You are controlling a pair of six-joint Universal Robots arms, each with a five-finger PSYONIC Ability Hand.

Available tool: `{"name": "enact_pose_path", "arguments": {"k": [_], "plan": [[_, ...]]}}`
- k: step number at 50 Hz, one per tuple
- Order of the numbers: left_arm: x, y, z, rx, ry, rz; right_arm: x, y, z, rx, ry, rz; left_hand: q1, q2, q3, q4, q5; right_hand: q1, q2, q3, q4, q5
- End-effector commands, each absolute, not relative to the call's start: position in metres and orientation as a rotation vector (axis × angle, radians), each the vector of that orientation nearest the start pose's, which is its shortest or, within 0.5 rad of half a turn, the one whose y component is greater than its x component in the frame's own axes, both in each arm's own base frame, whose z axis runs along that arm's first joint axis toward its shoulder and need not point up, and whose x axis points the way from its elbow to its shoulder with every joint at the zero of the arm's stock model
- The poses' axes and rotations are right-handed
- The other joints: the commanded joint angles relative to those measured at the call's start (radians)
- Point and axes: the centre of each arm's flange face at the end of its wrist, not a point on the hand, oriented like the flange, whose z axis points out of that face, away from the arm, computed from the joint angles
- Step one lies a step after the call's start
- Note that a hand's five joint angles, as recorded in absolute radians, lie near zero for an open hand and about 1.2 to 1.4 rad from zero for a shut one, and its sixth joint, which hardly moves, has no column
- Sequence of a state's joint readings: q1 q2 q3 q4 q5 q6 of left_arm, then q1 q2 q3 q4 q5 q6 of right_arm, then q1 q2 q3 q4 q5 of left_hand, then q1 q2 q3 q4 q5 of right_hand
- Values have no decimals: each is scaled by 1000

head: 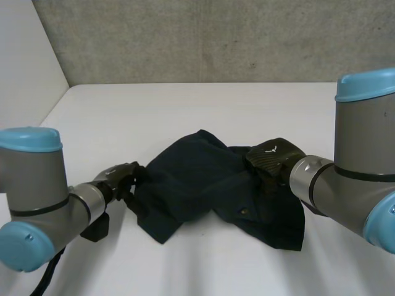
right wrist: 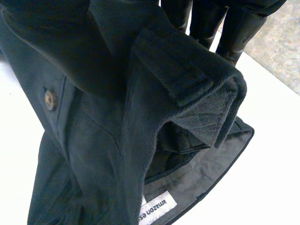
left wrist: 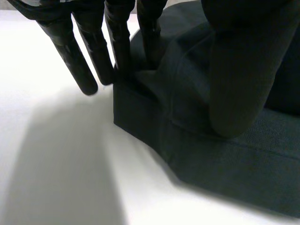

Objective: Fold the shorts.

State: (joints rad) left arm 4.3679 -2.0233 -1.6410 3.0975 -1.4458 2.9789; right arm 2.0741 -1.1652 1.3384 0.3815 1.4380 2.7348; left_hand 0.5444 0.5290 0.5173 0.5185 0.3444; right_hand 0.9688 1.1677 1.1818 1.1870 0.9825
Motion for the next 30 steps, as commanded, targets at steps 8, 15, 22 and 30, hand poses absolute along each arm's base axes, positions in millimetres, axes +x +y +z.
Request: {"name": "enact_pose_path", "arguments": {"k": [8,15,22,30], "plan": [[-259,-267,208,512,2931,-1925,283,-225,271,-1283,2153,-1720,852,867,879,878,877,427,229,214,209,239],[-253,-248,281,784,2659,-2063,276,-213,330,-1342,2003,-2001,852,867,879,878,877,427,229,214,209,239],[-251,-221,296,1237,2312,-1880,265,-208,336,-1512,2073,-2053,852,867,879,878,877,427,229,214,209,239],[-264,-232,264,1364,2205,-1753,272,-226,282,-1732,2252,-1786,852,867,879,878,877,427,229,214,209,239]]}}
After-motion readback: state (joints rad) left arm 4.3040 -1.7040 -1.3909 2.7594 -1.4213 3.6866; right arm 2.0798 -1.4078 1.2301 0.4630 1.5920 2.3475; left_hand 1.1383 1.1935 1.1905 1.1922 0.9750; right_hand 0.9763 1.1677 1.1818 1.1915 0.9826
